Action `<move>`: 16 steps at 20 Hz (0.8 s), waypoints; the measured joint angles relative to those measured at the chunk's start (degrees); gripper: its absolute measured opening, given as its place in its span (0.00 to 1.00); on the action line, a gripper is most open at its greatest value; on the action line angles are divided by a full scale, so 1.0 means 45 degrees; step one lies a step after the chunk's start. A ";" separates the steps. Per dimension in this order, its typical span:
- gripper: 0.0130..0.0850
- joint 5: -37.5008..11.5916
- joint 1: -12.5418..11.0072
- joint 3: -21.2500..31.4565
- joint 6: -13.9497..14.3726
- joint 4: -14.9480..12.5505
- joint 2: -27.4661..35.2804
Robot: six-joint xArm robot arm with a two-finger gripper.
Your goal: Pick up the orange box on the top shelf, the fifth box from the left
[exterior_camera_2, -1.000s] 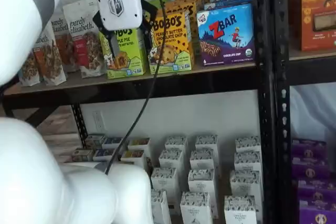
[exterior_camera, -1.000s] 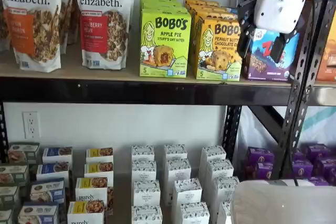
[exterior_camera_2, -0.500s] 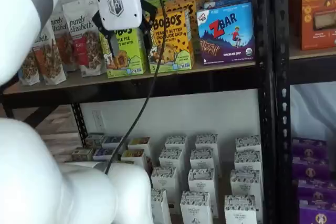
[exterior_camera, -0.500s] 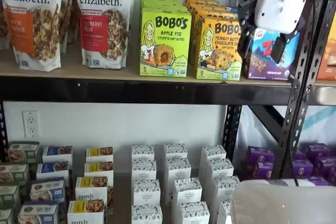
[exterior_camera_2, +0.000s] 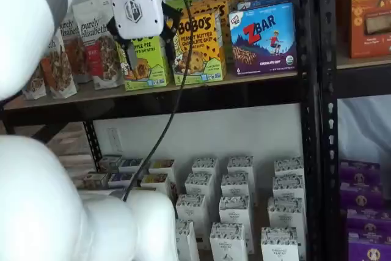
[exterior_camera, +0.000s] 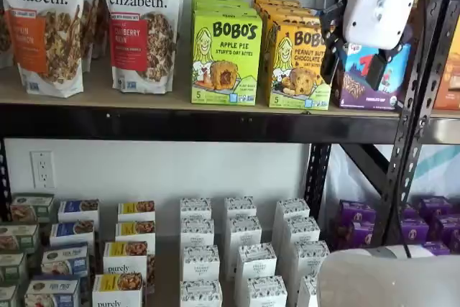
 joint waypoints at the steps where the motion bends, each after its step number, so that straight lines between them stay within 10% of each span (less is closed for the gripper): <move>1: 1.00 -0.0074 0.0187 0.0033 0.0149 -0.0115 0.0053; 16: 1.00 -0.2953 0.1103 -0.0097 0.0895 -0.1053 0.1942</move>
